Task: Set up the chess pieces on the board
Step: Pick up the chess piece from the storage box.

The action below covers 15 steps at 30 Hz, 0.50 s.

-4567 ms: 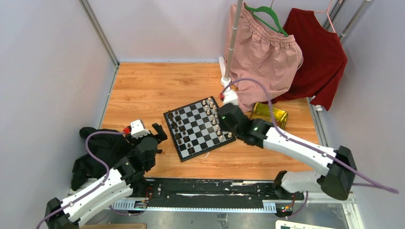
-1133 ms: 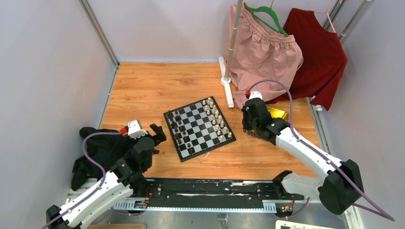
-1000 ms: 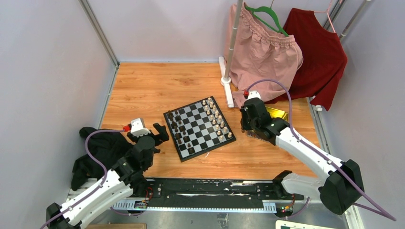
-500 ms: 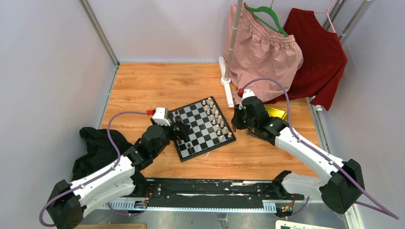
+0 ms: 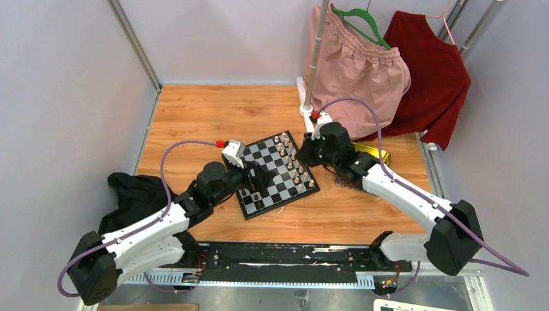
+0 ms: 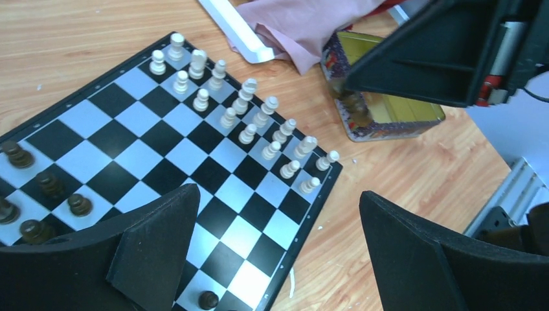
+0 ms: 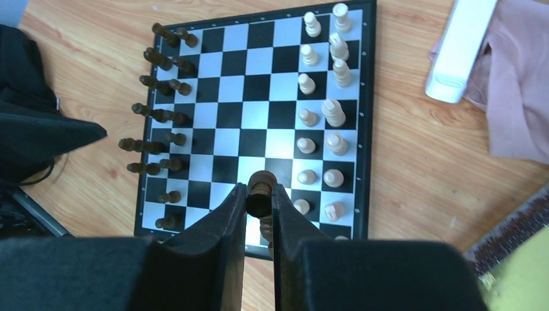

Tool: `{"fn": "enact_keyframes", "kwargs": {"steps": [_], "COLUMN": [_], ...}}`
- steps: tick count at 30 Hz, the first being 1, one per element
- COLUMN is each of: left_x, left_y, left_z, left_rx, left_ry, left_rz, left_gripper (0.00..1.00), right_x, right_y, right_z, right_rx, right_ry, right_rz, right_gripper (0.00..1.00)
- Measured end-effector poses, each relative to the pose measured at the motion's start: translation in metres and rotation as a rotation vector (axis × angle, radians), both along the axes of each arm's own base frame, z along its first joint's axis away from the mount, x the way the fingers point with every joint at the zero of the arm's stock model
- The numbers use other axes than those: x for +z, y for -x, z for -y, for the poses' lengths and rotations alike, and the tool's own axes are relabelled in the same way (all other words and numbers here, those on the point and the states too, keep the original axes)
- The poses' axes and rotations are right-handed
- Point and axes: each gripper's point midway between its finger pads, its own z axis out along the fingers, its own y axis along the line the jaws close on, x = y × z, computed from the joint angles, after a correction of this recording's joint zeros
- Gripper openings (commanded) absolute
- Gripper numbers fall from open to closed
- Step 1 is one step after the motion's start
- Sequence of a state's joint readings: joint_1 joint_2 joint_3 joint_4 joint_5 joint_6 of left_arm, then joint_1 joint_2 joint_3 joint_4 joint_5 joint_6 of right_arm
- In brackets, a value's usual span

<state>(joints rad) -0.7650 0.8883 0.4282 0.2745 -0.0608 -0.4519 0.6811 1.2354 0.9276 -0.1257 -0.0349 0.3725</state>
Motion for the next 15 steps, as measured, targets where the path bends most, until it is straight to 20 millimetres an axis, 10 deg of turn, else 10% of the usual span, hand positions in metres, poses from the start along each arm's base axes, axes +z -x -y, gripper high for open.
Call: {"fn": "enact_keyframes", "kwargs": {"steps": [15], "left_x": [-0.008], "left_y": [0.007], "left_z": [0.030], "left_rx": [-0.139], "left_ry": [0.016], "left_rz": [-0.041], "left_gripper": [1.00], "right_x": [0.007], "right_y": [-0.006], "right_z": [-0.039], "right_rx": [0.073], "right_ry": [-0.099], "right_rz": [0.015], "right_gripper": [0.00]}}
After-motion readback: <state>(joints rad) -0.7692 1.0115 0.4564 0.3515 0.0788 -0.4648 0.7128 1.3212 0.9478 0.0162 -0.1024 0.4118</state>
